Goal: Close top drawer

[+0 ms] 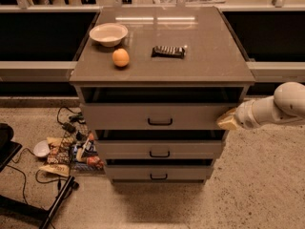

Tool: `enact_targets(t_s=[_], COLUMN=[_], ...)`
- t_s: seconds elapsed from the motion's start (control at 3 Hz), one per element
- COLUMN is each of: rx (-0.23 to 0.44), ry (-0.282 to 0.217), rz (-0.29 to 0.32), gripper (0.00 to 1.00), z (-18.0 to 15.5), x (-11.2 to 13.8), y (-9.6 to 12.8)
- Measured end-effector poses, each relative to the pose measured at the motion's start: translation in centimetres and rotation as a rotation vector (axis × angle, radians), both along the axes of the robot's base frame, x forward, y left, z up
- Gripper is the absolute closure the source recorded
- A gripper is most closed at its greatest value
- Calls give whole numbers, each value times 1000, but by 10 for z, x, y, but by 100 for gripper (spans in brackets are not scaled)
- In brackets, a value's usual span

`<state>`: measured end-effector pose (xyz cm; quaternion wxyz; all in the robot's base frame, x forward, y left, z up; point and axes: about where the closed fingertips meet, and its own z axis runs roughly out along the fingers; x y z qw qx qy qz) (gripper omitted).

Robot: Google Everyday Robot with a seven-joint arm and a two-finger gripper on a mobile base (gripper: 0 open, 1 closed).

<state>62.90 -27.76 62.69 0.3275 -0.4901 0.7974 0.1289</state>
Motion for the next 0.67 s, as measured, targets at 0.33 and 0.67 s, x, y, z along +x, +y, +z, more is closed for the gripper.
enact_targets(t_s=[0.33,0.67], rx=[18,8], ry=[41,138], rz=[51,72], gripper=[100,100], z=[10,6], x=[-31,-88], y=[26,41])
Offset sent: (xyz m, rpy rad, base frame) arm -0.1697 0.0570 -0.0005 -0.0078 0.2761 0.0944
